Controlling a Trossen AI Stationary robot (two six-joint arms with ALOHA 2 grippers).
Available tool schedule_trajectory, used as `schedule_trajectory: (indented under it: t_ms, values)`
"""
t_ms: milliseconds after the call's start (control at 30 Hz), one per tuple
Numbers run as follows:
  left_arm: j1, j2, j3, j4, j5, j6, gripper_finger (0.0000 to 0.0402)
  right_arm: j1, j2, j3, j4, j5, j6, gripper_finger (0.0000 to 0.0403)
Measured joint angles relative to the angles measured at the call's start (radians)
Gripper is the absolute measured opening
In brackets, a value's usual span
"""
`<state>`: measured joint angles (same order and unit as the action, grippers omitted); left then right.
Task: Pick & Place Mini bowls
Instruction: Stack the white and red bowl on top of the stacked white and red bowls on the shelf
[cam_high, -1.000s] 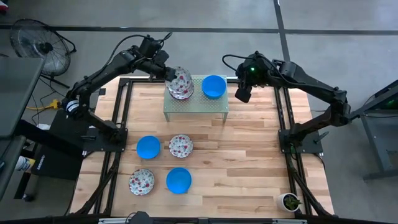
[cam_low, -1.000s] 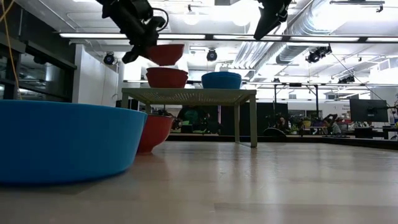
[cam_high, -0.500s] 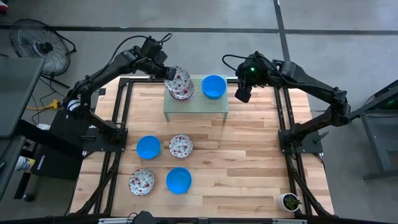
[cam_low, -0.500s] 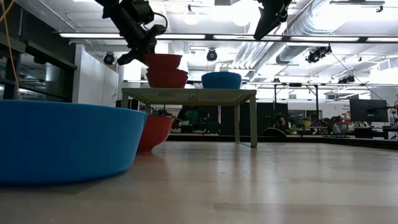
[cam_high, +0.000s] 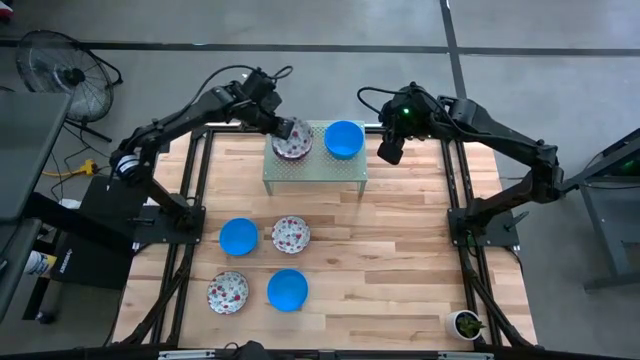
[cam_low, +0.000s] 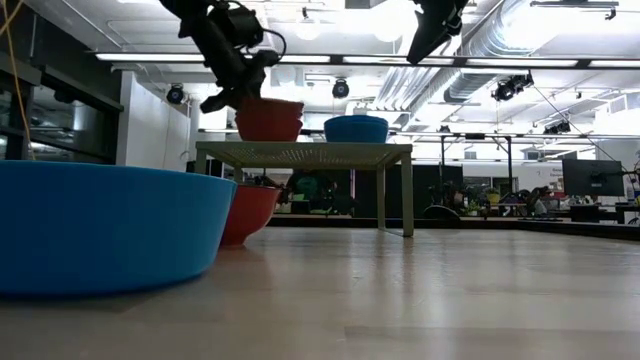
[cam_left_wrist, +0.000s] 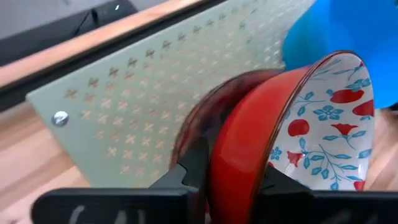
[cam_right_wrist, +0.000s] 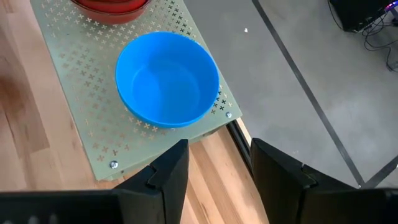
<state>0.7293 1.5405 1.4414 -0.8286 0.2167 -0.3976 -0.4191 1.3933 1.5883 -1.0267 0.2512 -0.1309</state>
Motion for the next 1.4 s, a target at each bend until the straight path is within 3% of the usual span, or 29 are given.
schedule_trajectory:
  t_ms: [233,767,1167,1400]
  values:
    - [0.001,-0.004,0.002,0.018,0.011,0.009,0.0081,0.000,0.000,0.000,0.000,0.000,-0.005,0.0158]
    - [0.003,-0.007,0.022,-0.005,0.006,0.107,0.0092,0.000,0.000,0.000,-0.015,-0.001,-0.008,0.0158]
    - [0.003,-0.008,0.101,-0.026,-0.031,0.155,0.0211,0.000,0.000,0.000,-0.015,-0.009,-0.015,0.0158]
    - [0.003,-0.008,0.101,0.024,-0.045,0.255,0.0219,0.000,0.000,0.000,-0.016,-0.020,-0.015,0.0157]
